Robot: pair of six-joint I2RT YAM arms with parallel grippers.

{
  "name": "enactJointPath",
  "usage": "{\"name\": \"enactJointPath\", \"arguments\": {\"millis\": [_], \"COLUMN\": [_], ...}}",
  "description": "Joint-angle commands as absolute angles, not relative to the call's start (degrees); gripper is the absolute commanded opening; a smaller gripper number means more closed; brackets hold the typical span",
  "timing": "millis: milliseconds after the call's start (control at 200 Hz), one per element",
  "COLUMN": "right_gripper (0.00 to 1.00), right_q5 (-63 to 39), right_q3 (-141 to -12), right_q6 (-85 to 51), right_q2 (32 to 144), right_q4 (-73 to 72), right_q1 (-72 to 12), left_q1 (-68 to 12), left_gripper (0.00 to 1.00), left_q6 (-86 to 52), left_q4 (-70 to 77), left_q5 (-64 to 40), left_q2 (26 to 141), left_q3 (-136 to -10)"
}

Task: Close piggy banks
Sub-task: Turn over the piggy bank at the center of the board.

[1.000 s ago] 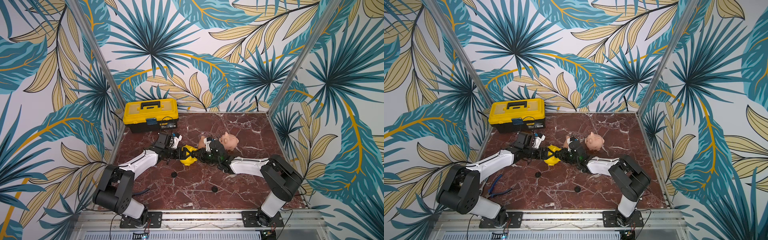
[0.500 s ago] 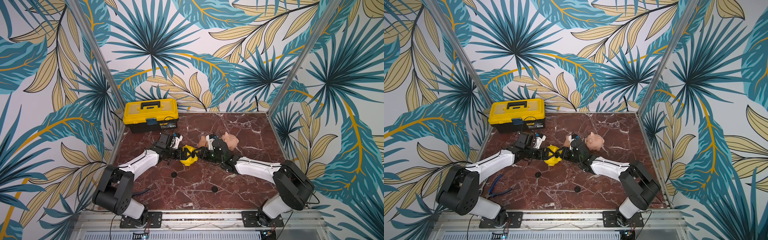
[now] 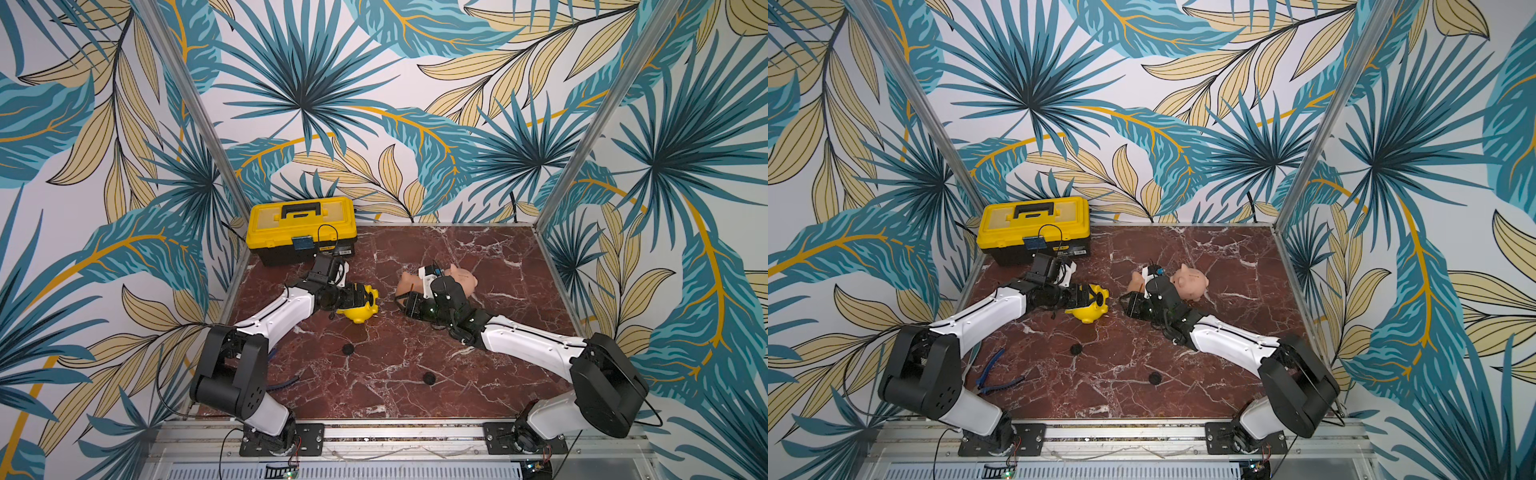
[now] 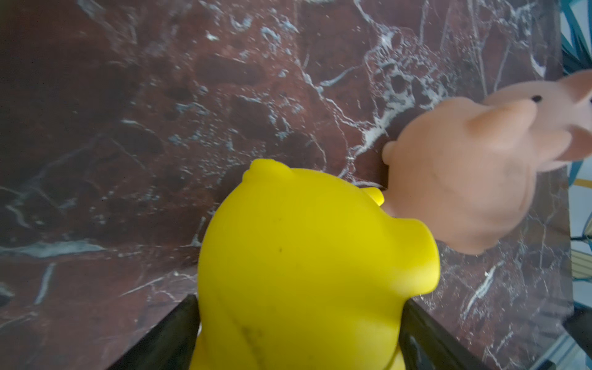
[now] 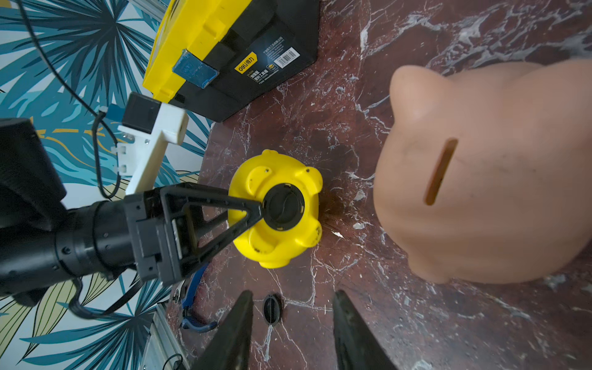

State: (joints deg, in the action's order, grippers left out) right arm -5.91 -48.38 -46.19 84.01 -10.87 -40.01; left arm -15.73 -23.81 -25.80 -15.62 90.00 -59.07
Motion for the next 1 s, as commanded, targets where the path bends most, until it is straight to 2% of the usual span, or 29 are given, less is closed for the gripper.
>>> {"name": "enactJointPath", "arguments": {"millis": [0, 541, 996], "right_gripper": [0.42, 0.42, 0.42], "right_q5": [-4.4, -2.3, -1.0], "right_q3": [-47.1, -45.3, -45.9], "right_q6": [-44.4, -43.6, -41.6], "right_q2": [82.0, 76.8, 74.5], "right_q4": [-8.4, -4.5, -0.7], "right_q1": [-40.2, -40.2, -40.2], "left_q1": [-14.2, -11.3, -10.9], "left_gripper": [0.93, 0.93, 0.99], "left_q6": [-24.8, -23.8, -23.0], "left_q4": [-30.4, -34.5, -37.7], "left_q5": [-11.8, -7.9, -7.6], "left_q2": [93.1, 104.3, 106.0], "left_q3": [-62.5, -76.9, -82.9]}}
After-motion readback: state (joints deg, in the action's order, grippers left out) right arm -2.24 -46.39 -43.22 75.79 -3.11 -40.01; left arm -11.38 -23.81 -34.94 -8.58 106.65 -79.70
